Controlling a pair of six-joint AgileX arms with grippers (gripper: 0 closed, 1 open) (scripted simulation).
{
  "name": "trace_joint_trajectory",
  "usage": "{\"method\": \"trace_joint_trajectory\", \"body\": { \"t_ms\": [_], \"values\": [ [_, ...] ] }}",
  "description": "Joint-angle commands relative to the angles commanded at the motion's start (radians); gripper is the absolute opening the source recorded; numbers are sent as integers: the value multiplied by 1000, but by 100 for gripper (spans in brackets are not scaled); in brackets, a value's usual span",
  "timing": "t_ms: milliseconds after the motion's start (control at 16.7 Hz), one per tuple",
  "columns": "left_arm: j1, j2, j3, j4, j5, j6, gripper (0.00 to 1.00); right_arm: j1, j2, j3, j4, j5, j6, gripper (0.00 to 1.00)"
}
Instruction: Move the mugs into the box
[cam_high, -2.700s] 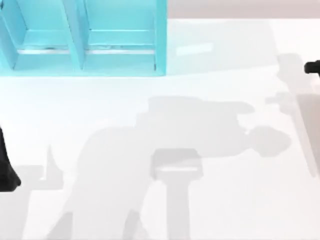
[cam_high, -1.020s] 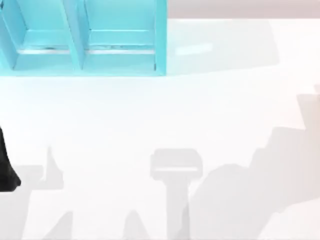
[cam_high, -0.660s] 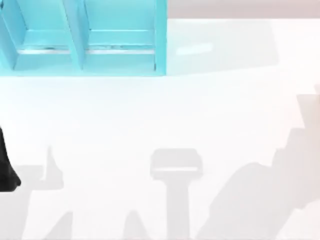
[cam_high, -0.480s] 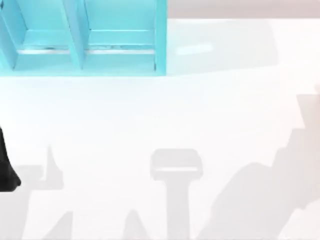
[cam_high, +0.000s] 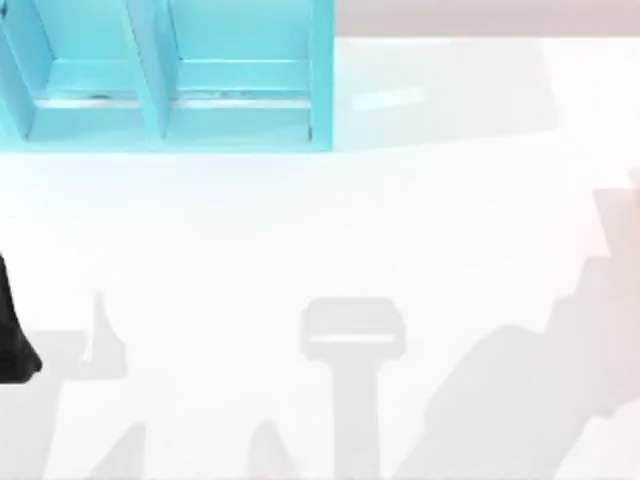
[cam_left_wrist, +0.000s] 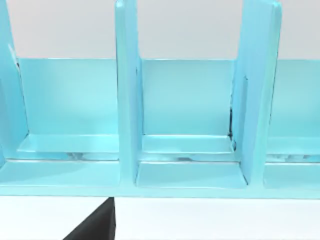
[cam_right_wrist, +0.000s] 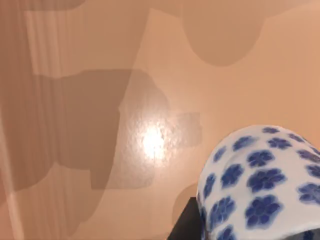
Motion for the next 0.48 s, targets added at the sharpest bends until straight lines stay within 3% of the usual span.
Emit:
{"method": "trace_joint_trajectory", "body": {
  "t_ms": [360,480],
  "values": [
    [0,0,0,0,0,0,100,0,0,0,0,0,0,98],
    [0,0,0,0,0,0,100,0,0,0,0,0,0,100]
  ]
}}
